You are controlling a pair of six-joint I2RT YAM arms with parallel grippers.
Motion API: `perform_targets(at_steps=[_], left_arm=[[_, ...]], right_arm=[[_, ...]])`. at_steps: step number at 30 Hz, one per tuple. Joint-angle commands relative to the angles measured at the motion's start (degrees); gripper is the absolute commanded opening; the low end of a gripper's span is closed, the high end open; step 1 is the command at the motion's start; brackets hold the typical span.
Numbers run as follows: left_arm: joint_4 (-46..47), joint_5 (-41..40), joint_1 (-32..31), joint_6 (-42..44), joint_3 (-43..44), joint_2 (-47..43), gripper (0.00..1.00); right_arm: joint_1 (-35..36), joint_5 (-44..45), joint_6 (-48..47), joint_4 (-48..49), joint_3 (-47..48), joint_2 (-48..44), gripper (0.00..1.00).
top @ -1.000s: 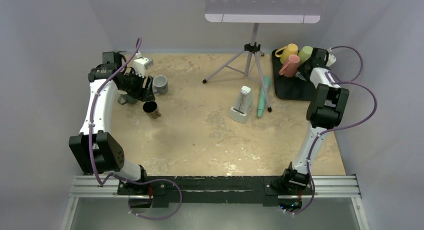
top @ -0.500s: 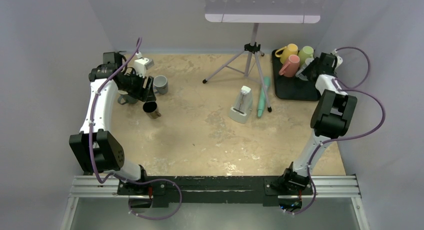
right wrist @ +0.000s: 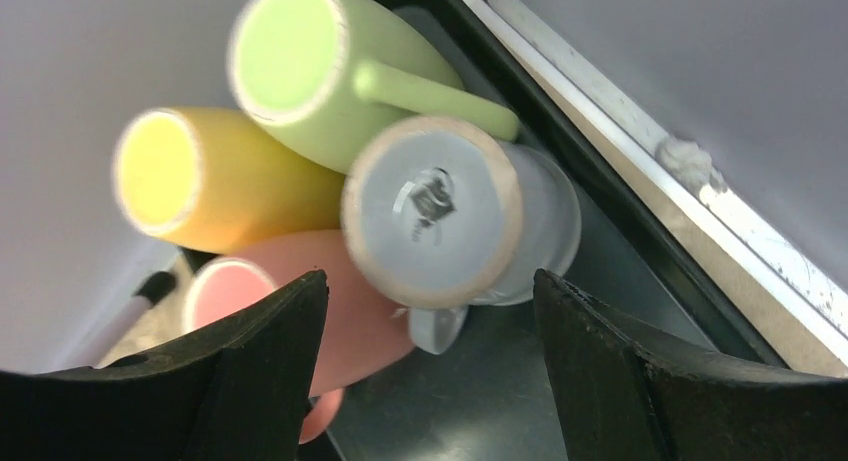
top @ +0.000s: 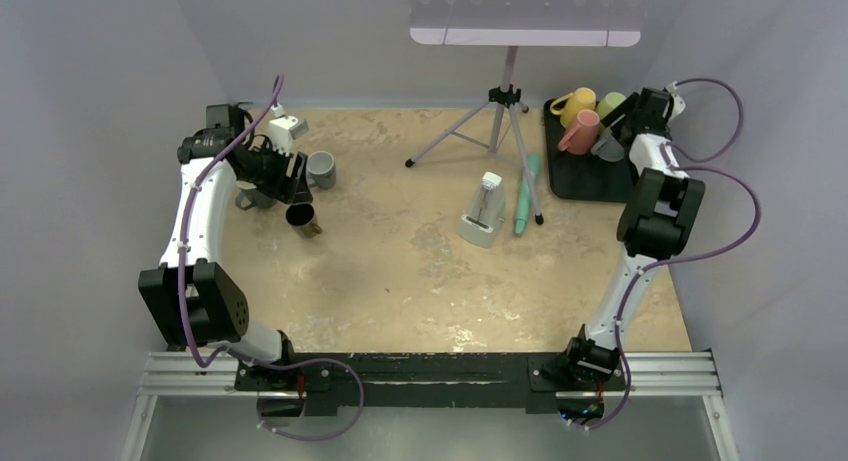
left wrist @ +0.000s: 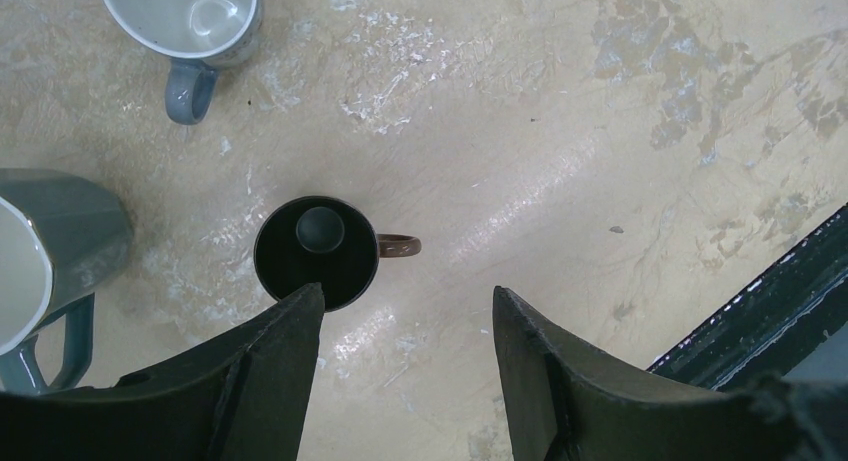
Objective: Turn the mug right side up
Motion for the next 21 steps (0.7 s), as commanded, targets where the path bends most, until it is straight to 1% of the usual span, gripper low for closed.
perform_targets(at_steps=[1,5,7,16,21], left_arm=[[0.9,2.3,-0.1,0.5,-0.1,-0.3,0.67],[0.7,2.4,-0.2,0.3,0.5,0.1,0.67],[0.6,2.1,-0.1,0.3,0.7,0.1,0.67],[0.8,2.0,-0.2,0.5,0.4,0.0,0.67],[0.8,2.0,-0.1,0.8,0.1,-0.2,0.67]], right_arm=[[0.2,3.3,2.5,-5.4,4.2,1.4,0.79],[0.0,7.1,0.9,-10.1,7.8,4.1,0.79],[-0.3,8.6,0.2,-11.4,7.8,4.0,0.79],[-1.8,14.4,-4.4,-10.8,-0.1,-0.8,0.77],[-2.9,15.2,-5.8,-8.8,-5.5,-5.1,0.77]])
